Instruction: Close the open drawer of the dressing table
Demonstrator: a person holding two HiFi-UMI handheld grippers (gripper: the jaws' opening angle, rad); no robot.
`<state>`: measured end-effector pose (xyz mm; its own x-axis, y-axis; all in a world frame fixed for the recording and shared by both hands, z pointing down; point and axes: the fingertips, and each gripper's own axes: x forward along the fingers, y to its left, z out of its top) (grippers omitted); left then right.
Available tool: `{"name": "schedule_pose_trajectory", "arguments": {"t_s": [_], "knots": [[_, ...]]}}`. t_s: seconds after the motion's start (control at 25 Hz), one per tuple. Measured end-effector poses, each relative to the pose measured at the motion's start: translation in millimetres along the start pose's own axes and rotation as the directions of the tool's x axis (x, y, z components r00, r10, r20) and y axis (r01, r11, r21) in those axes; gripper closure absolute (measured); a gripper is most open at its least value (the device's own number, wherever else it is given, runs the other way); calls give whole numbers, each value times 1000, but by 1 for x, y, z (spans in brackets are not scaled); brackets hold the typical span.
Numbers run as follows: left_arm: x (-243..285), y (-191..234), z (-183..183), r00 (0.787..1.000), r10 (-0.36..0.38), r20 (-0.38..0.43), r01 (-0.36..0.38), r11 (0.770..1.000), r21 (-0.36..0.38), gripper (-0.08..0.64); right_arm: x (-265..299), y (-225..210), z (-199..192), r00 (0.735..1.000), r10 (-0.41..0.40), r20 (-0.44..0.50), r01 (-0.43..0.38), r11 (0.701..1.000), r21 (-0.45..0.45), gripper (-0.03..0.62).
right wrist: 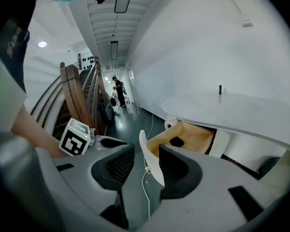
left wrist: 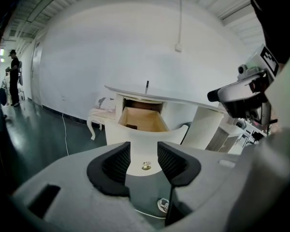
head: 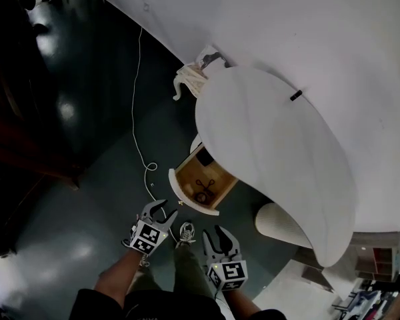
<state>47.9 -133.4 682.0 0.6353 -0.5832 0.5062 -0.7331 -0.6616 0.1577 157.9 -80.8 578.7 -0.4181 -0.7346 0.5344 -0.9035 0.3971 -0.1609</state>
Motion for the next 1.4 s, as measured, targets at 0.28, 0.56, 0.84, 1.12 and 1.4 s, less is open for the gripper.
{"name": "schedule_pose_trajectory", "arguments": {"t_s": [0.28, 0.56, 0.84, 1.12, 1.4], "knots": [[24, 2, -3, 1000, -24, -14, 24, 999, 21, 391, 11, -8, -9, 999, 33, -17, -33, 999, 8, 433], [44, 4, -2, 999, -27, -21, 27, 1000, 14, 390, 17, -23, -8, 999, 32, -35, -31, 999, 14, 433], [53, 3, 3, 999, -50, -8, 50, 998, 24, 390, 21, -33, 0, 999, 36, -17, -36, 999, 30, 433], [75, 5, 22, 998, -41, 36, 40, 999, 24, 390, 23, -48, 8, 999, 34, -32, -33, 999, 29, 433], [100, 5, 29, 996, -47, 77, 47, 999, 1, 390, 22, -55, 16, 998, 50, -31, -49, 999, 24, 433]]}}
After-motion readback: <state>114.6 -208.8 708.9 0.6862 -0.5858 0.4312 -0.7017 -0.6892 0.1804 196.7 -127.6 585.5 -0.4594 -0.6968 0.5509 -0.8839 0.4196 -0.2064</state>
